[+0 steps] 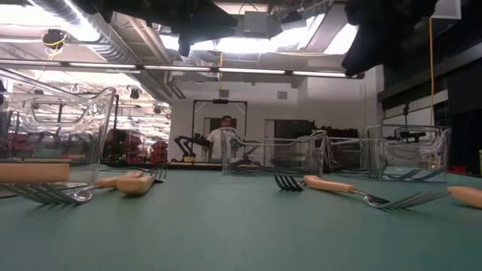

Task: Sort silverware by color (type)
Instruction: Put the orange fork into the bottom transparent bin

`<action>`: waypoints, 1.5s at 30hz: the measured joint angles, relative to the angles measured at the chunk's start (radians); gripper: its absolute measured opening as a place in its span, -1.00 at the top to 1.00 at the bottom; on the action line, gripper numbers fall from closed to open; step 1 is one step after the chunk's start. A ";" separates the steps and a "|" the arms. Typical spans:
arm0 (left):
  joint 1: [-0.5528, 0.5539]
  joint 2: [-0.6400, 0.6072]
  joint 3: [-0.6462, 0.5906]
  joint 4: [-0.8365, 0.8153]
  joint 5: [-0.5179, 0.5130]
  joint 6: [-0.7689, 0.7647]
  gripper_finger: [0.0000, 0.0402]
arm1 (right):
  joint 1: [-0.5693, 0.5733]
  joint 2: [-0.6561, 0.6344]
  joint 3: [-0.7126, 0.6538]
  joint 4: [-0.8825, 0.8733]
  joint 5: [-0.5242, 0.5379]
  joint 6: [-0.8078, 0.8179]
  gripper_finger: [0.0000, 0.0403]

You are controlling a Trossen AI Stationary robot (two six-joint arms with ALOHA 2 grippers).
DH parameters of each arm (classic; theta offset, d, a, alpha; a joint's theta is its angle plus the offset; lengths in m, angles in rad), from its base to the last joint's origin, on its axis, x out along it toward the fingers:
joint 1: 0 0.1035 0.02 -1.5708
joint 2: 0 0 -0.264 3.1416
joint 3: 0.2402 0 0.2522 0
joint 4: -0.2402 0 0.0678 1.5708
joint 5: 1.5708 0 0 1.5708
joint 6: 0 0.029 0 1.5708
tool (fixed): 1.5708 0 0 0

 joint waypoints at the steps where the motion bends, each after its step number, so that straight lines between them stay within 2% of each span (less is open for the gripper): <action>1: 0.000 0.000 0.000 0.000 0.000 0.000 0.50 | 0.022 0.000 0.000 0.000 0.002 0.021 0.52; 7: 0.000 0.000 0.000 0.000 0.000 0.000 0.50 | 0.157 0.040 0.000 -0.009 0.019 0.186 0.52; 18: 0.000 0.000 0.000 -0.050 0.000 0.000 0.50 | 0.401 0.226 0.000 -0.009 -0.033 0.561 0.52; 28: 0.000 0.000 0.000 -0.104 0.000 0.000 0.50 | 0.542 0.354 -0.001 0.019 -0.046 0.825 0.52; 35: 0.000 0.000 0.000 -0.104 0.000 0.000 0.50 | 0.593 0.417 -0.001 0.073 -0.052 0.877 0.52; 45: 0.000 0.000 0.000 -0.104 0.000 0.000 0.50 | 0.594 0.476 -0.001 0.090 -0.157 0.884 0.52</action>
